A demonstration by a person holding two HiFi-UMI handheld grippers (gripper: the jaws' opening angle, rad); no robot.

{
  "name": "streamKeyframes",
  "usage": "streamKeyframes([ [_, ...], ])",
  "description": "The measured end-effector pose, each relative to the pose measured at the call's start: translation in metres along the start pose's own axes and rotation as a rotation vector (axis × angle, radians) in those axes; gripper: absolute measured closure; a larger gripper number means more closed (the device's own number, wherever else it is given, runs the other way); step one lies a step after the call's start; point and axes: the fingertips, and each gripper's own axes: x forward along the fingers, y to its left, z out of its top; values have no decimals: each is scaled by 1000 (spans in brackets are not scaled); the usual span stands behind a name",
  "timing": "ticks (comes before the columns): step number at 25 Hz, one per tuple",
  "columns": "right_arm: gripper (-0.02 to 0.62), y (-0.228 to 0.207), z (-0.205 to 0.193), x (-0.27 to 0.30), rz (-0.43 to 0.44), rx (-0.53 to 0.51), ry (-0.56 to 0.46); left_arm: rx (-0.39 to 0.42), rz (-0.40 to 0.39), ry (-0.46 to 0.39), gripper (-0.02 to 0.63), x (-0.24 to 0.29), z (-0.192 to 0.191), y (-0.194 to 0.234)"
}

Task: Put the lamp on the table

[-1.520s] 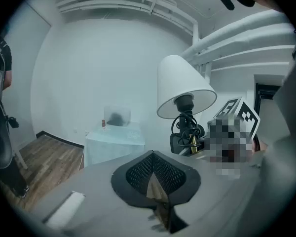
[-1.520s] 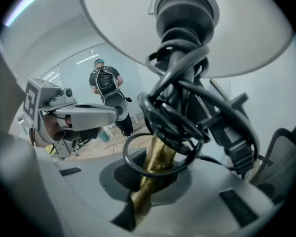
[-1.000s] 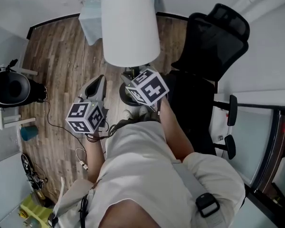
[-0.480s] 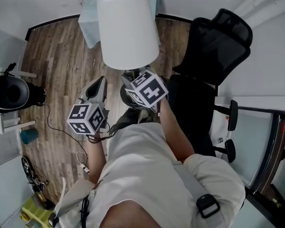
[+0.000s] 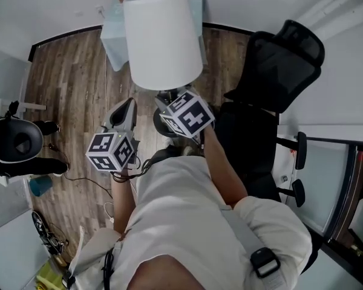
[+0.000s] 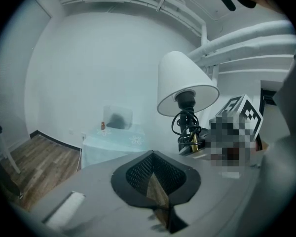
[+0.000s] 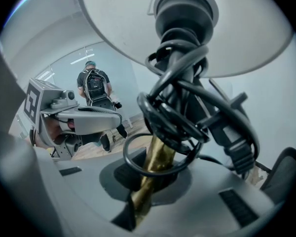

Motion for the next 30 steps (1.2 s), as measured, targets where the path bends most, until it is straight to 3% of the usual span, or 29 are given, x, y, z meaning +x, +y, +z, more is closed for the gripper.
streamKeyframes([
  [15,572,-26,44,40,-58,18,8,0,-42,17,606,33,22,53],
  [30,572,-88,81,86,-9,2,42,-24,9,34,606,99,49,98],
])
